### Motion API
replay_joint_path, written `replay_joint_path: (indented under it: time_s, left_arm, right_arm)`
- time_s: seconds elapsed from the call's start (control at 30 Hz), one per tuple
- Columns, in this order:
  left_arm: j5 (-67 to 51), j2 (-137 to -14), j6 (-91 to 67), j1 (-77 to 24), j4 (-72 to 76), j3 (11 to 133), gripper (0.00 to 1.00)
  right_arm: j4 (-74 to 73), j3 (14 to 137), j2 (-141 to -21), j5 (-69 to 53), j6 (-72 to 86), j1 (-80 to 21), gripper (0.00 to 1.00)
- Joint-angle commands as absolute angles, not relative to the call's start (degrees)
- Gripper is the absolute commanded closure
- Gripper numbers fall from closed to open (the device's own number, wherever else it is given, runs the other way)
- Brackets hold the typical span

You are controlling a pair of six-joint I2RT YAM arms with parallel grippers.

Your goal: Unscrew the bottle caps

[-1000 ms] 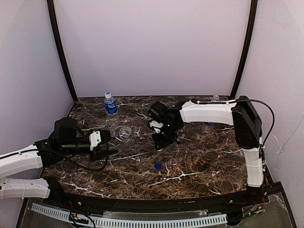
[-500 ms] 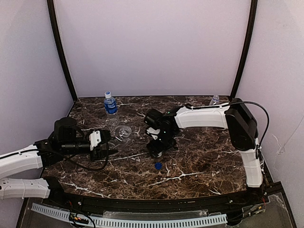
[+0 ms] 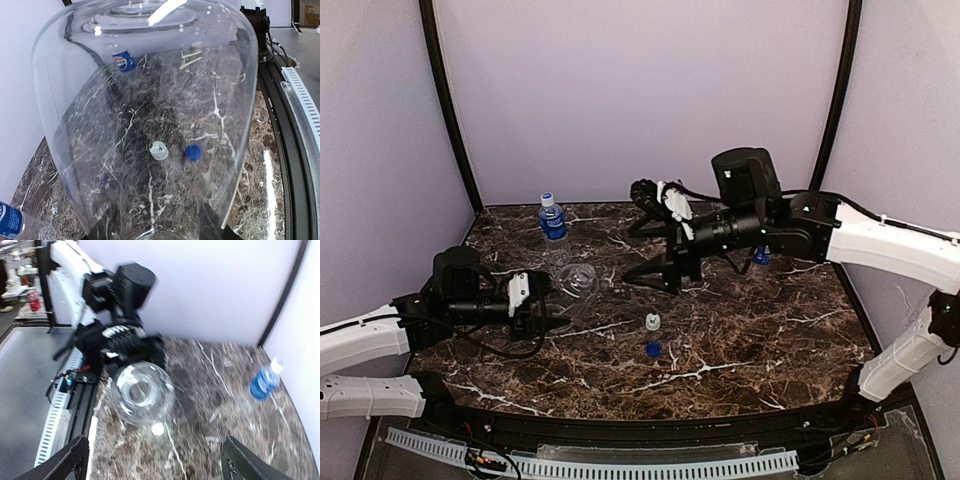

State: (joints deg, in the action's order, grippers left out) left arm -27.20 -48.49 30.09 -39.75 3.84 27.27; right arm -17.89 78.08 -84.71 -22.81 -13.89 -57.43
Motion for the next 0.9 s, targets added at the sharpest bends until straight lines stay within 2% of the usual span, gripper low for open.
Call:
replay_joint_path:
  time_s: [0.0, 0.23, 0.3, 0.47, 0.57, 0.7, 0.8, 0.87]
  left_arm:
    - [-33.4, -47.2, 24.7, -39.5, 8.3, 29.2, 0.95]
    - [-37.1, -48.0, 20.2, -39.6, 13.1, 28.1, 0.95]
    - [-37.2, -47.8, 20.1, -39.6, 13.3, 28.1, 0.95]
    - [-36.4, -47.6, 20.8, -39.6, 12.8, 28.5, 0.95]
    - [-36.5, -47.7, 21.2, -39.6, 12.9, 28.2, 0.95]
    - [-36.5, -47.6, 21.2, -39.5, 13.6, 27.8, 0.95]
    - [-36.0, -47.5, 21.5, -39.5, 13.6, 27.8, 0.95]
    - [-35.7, -47.4, 21.8, -39.5, 13.4, 27.8, 0.95]
  right_arm:
    - [6.1, 70.1, -84.1, -40.3, -21.6, -59.7, 0.10]
    - [13.0, 75.0, -90.0, -38.9, -19.9, -61.4, 0.14]
    - [13.3, 76.6, -91.9, -38.8, -18.3, -61.4, 0.18]
    - [11.7, 79.5, -95.1, -40.9, -16.4, -61.4, 0.41]
    - [12.7, 79.6, -95.6, -41.7, -15.9, -61.4, 0.47]
    - [12.0, 80.6, -96.5, -42.3, -15.9, -61.4, 0.63]
    - [9.8, 81.7, -97.2, -42.4, -16.5, -61.4, 0.80]
    - [8.5, 82.5, -97.3, -42.3, -17.0, -61.4, 0.99]
